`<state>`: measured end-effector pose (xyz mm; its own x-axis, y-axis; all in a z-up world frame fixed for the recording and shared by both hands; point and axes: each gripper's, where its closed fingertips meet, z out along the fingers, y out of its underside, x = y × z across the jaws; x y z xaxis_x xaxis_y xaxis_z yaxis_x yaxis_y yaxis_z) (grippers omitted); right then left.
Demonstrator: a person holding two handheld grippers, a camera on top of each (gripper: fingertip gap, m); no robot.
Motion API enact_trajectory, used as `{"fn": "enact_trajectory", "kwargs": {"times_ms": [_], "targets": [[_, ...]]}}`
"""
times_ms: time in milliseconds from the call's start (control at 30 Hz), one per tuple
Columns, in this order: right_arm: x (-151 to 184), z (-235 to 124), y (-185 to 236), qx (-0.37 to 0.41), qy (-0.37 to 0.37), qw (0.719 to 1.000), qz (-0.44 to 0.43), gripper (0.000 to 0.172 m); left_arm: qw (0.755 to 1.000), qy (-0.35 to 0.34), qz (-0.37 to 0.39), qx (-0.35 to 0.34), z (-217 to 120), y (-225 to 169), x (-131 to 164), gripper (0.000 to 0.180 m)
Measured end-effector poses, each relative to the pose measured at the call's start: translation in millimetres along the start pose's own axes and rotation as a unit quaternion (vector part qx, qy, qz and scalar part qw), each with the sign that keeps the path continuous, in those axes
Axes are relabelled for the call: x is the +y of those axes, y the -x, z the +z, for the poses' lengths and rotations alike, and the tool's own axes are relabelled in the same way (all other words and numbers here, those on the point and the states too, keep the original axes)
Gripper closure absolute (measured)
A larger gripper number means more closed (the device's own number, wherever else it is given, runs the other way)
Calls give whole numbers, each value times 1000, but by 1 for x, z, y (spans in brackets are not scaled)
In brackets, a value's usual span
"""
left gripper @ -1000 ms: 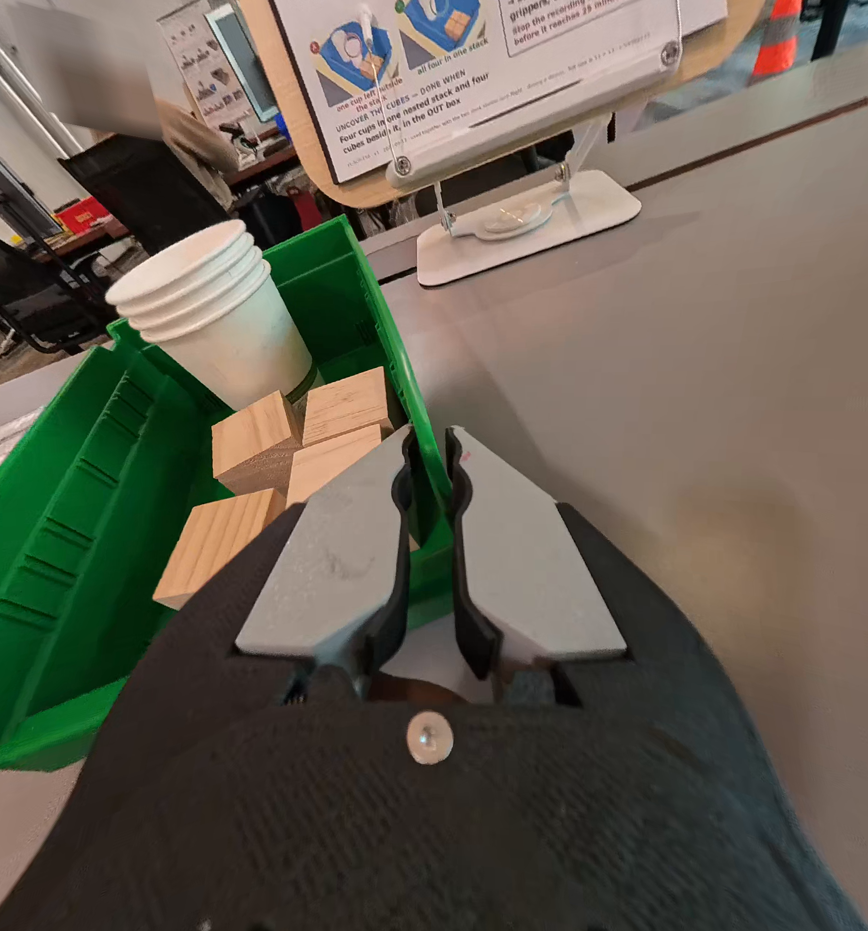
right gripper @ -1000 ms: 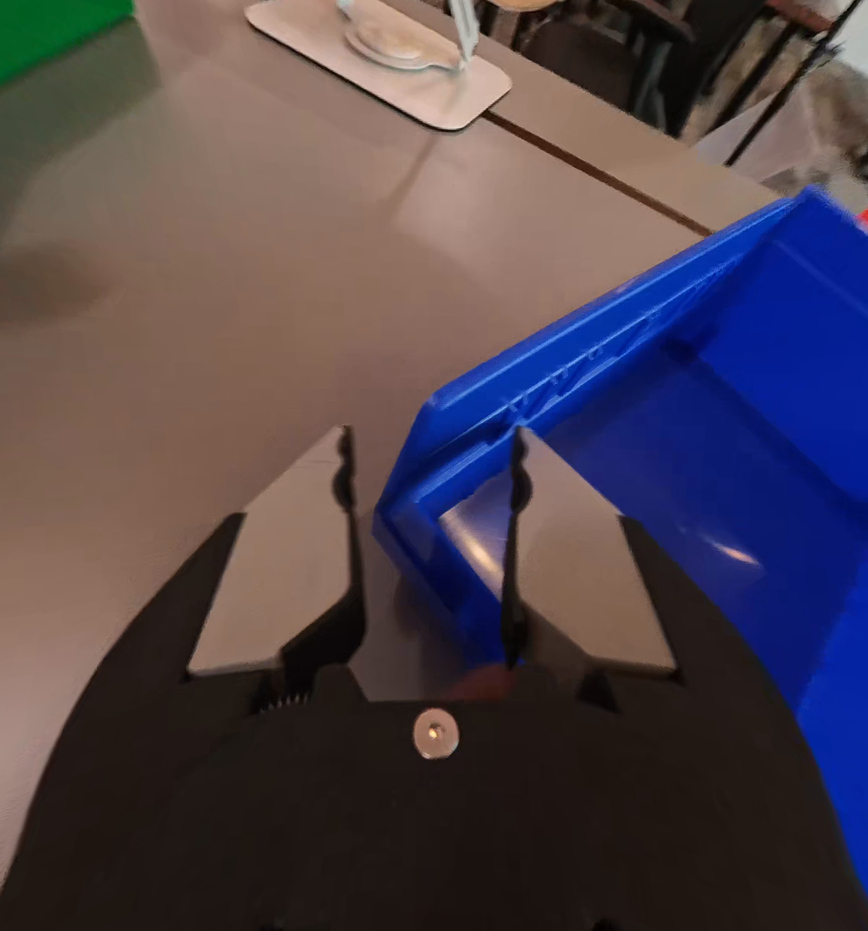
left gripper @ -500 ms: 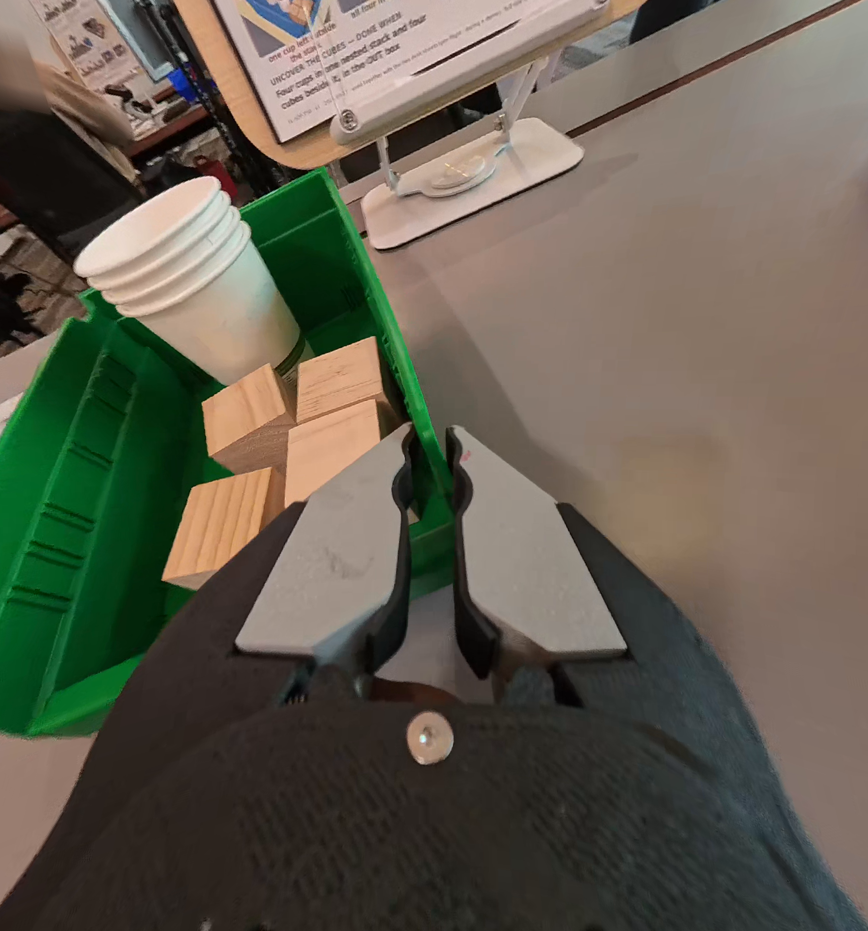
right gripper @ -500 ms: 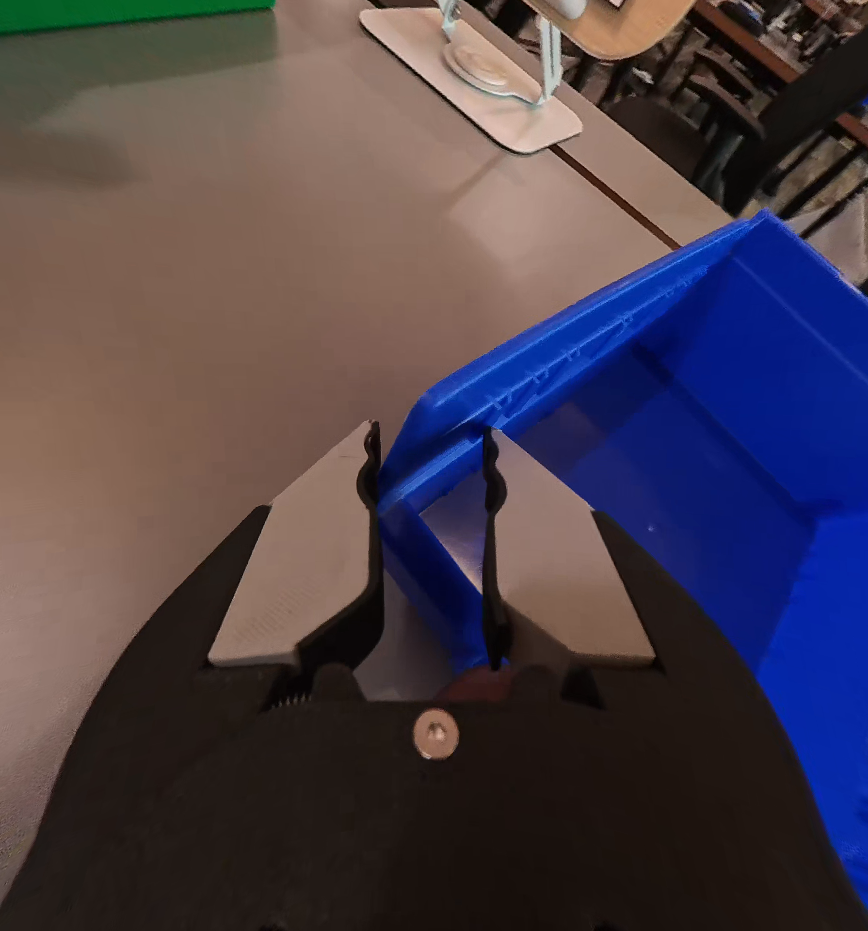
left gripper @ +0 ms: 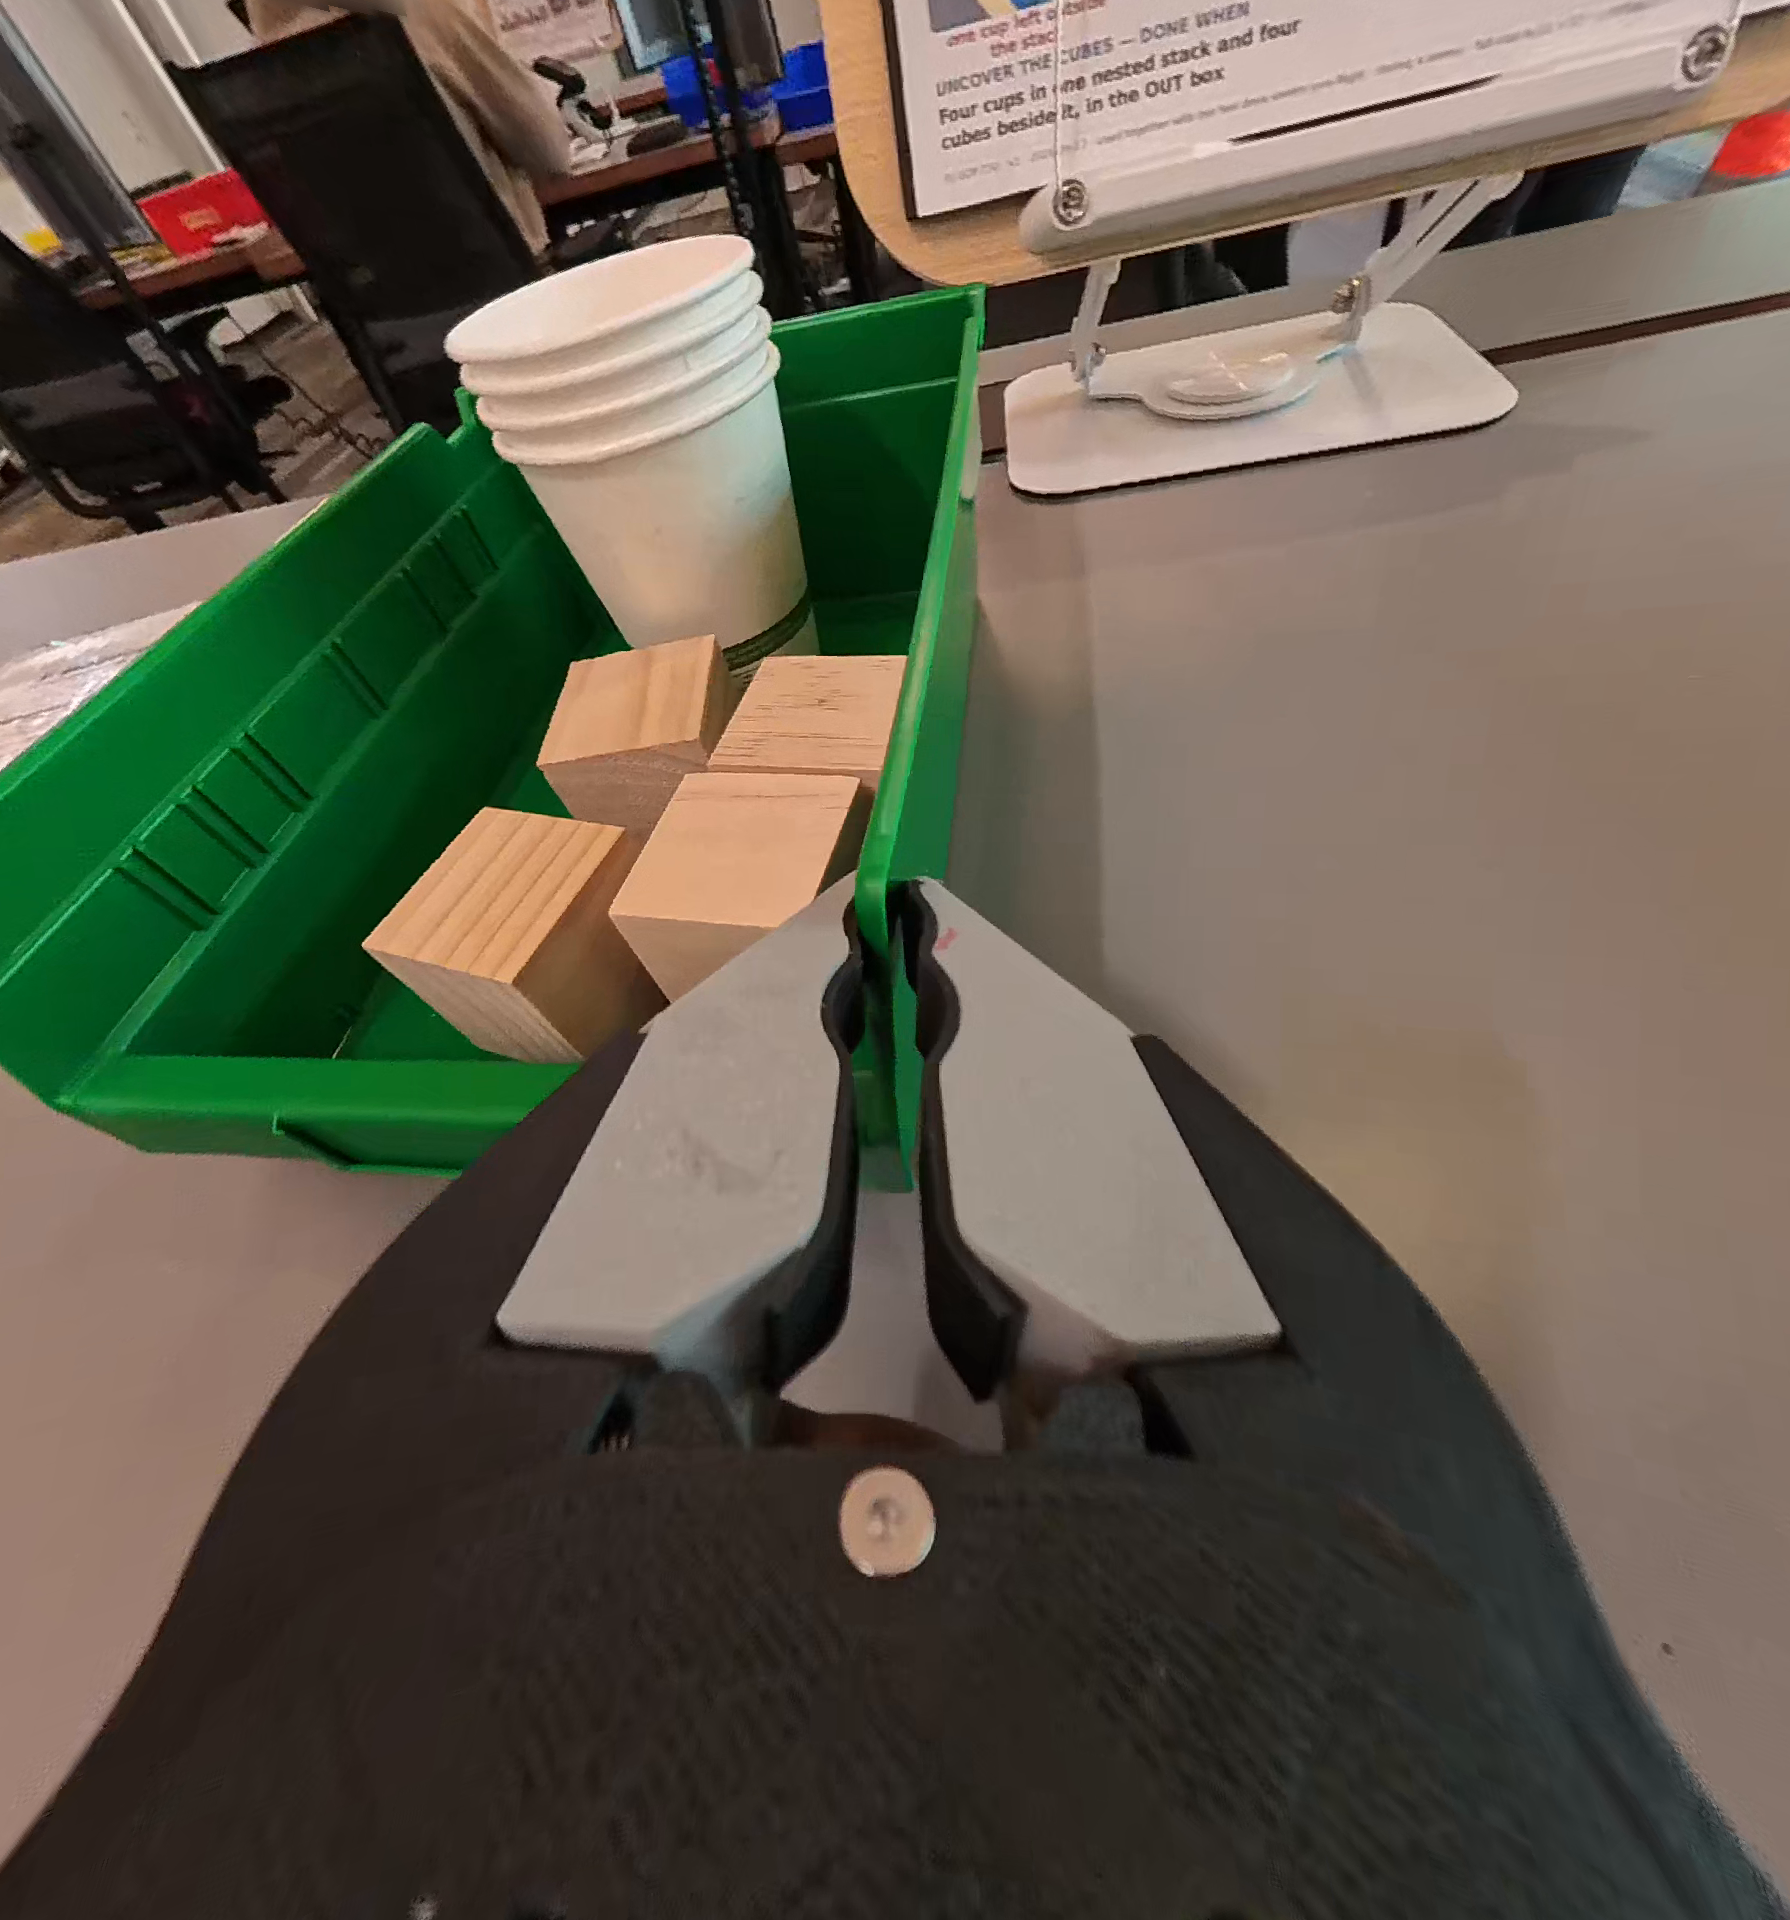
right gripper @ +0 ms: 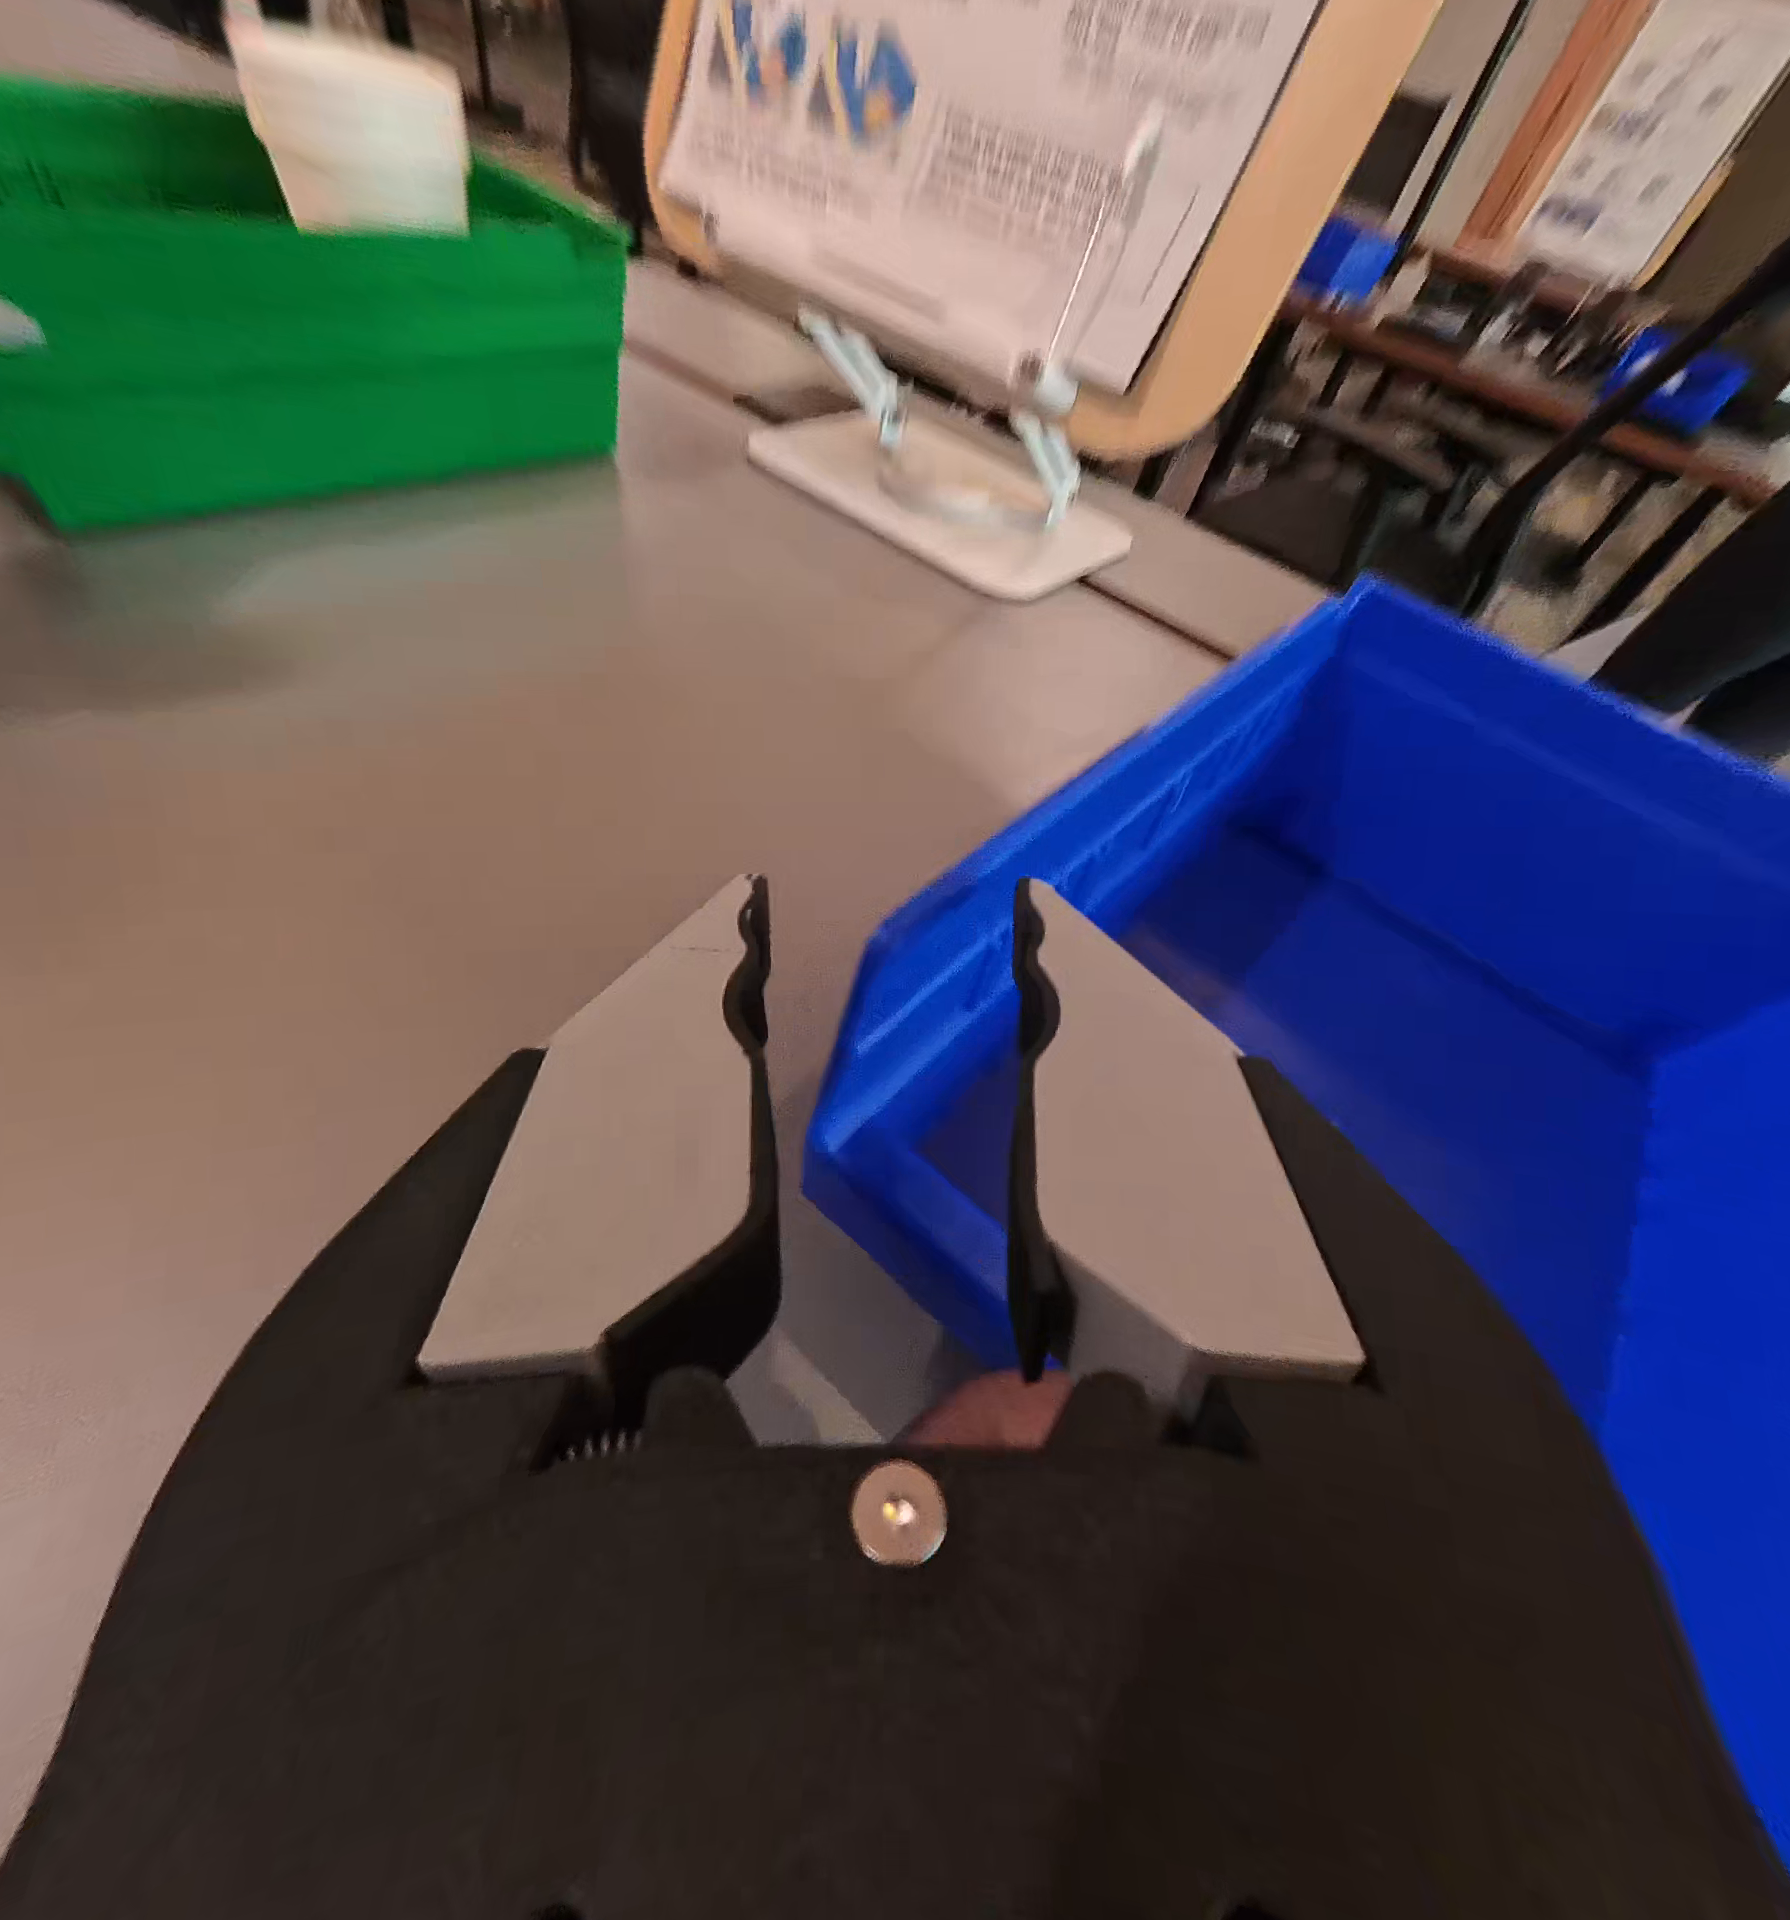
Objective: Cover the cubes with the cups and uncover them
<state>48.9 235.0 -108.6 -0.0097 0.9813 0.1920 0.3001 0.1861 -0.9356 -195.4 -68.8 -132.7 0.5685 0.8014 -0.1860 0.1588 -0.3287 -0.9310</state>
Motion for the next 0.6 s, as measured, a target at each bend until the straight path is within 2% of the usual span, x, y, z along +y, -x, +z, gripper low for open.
{"fn": "enact_trajectory", "kwargs": {"times_ms": [133, 233, 333, 433, 467, 533, 600], "targets": [[-26, -8, 6, 43, -7, 999, 9, 128, 1000, 6, -16, 8, 6, -8, -3, 178], [-38, 19, 35, -9, 4, 1000, 27, 121, 1000, 7, -20, 13, 19, -24, -11, 178], [-45, 52, 63, -40, 7, 999, 22, 118, 1000, 5, 12, -6, 23, -27, -13, 178], [-50, 85, 84, -67, 10, 998, 19, 114, 1000, 9, 7, 17, 20, -29, -8, 177], [-51, 96, 89, -77, 11, 997, 19, 110, 999, 12, -8, 39, 15, -33, -7, 170], [-51, 115, 95, -89, 5, 996, 12, 110, 993, 4, -38, 108, -2, -53, -13, 130], [-47, 132, 90, -70, -2, 998, -2, 106, 992, -2, -18, 124, -13, -64, -23, 107]]}}
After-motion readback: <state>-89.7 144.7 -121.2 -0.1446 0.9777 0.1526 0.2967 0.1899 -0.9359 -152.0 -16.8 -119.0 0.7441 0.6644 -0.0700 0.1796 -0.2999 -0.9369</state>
